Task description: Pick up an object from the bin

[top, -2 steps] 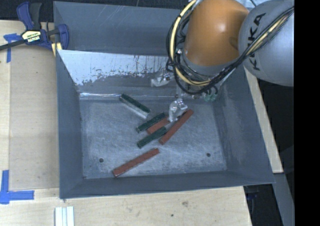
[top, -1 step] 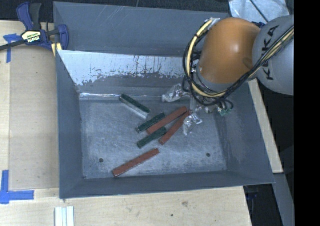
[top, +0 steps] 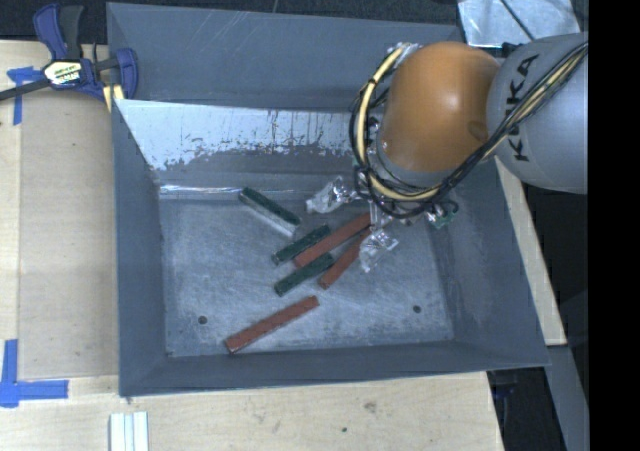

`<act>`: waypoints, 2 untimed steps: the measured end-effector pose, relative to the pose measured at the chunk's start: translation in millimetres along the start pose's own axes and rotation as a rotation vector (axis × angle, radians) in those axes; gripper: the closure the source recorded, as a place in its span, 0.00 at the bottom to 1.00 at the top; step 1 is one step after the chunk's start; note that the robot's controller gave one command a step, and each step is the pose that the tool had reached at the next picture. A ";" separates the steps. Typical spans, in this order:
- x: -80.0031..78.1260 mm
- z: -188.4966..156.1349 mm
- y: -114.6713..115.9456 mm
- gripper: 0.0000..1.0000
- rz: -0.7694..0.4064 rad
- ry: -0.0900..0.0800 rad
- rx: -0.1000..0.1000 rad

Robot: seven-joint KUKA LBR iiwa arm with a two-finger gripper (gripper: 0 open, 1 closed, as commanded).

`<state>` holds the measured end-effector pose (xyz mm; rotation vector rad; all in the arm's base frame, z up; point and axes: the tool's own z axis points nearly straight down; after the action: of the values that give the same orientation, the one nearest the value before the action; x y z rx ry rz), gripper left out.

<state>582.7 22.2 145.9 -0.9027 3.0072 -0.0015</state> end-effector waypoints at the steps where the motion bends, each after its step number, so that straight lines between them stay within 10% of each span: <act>1: -7.9 70.6 2.1 0.00 -0.087 -0.007 0.004; 2: -8.6 68.7 1.6 1.00 -0.086 -0.009 0.006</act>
Offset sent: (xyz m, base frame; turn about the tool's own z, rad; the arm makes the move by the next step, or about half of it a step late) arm 0.0103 0.0144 -0.0759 -0.1408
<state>589.1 28.2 77.2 -1.0273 2.9561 -0.0069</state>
